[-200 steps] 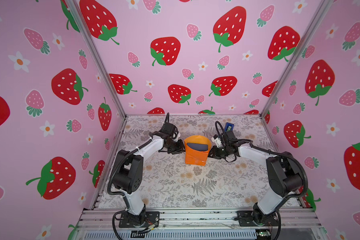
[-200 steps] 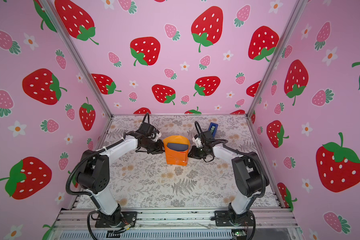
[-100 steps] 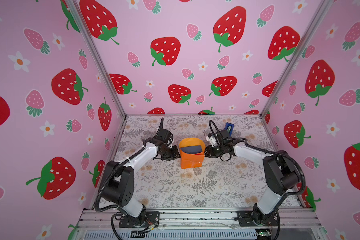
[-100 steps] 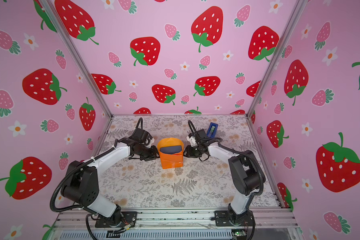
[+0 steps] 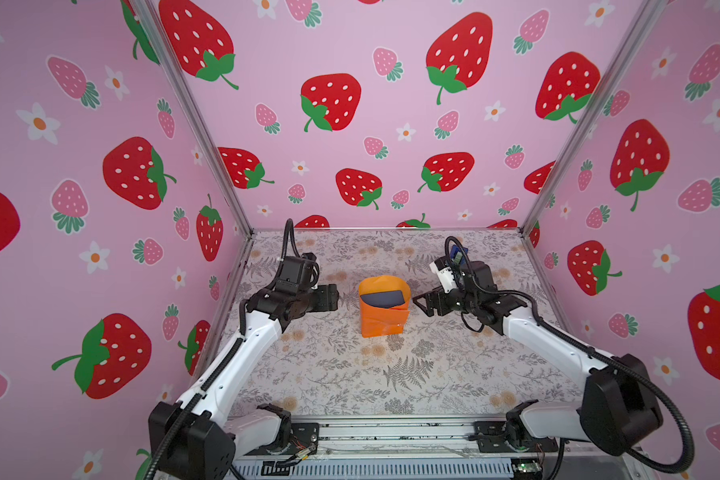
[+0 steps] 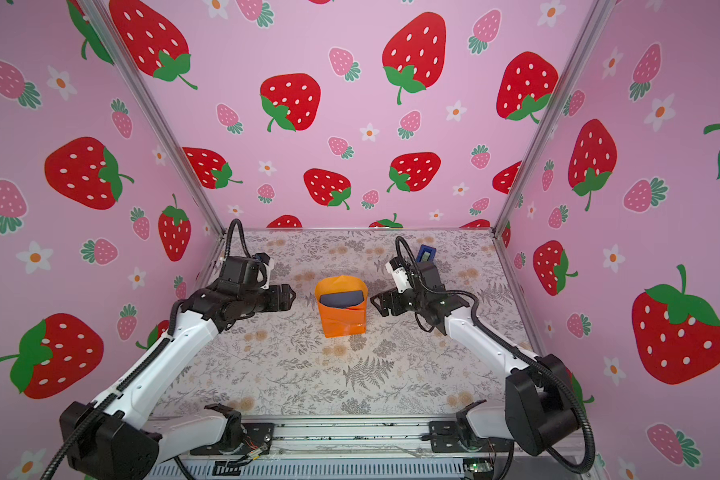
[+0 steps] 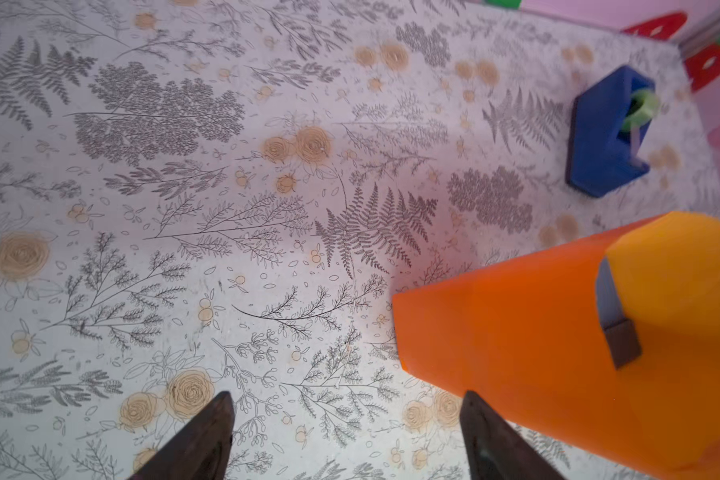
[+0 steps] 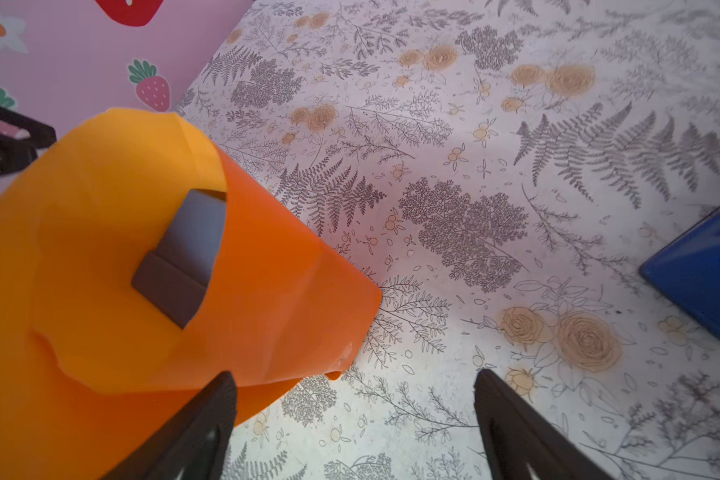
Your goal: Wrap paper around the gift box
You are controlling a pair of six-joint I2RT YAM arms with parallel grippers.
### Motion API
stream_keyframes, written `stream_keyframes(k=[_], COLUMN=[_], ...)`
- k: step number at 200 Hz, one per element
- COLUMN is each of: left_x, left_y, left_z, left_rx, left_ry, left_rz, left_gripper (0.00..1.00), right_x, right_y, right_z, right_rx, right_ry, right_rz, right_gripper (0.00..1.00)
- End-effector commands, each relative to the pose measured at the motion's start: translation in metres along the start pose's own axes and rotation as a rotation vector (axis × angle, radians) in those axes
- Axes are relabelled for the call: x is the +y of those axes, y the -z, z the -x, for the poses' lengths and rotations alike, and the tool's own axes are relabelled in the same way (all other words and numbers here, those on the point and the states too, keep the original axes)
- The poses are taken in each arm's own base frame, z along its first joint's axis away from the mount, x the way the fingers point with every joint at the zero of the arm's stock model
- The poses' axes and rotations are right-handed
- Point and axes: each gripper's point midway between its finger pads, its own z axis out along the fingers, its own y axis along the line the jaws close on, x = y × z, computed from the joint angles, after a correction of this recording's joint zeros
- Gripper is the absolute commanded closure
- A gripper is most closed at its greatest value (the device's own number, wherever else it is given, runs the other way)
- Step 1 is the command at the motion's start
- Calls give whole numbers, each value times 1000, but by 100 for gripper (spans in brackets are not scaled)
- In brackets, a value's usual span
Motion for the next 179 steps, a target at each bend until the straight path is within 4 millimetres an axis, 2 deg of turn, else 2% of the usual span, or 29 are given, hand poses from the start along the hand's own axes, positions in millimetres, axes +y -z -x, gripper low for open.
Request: stream_keyframes(k=[1,7,34,55,71,89,119,145,179], left_x=[-6,-15,-47,-64,-81,-84,-90,-92,-94], left_y=[8,10,11,6,2,-8,-22,-34,-41], left_z=[5,7,3,-8,-17,-25,-41,-56,-60], left_rx=[-81,-108,-163,-179,-191,-203,-178,-133,-131], left_ry=[-58,-70,-77,-110,-148,-131,-137,-181,-206], left_rz=[-60,-111,-308,-365,-447,-477,-512,-488,-475], left_gripper=[8,8,8,8,8,8,8,8,8], right_x=[15,22,57,74,72,68,72,71,60], right_y=[15,18,34,32,23,10,-10,-25,-39], right_z=[20,19,5,-11,-21,-28,-37,-40,-34], right_rx=[-139,-165,-279,-314,-326,-330,-324,-310,-300], right_ry=[178,211,318,397,399,369,360,368,385], right_rz=[44,80,231,266,251,248,292,305,248], right_gripper=[4,0,0,0,0,0,0,2,6])
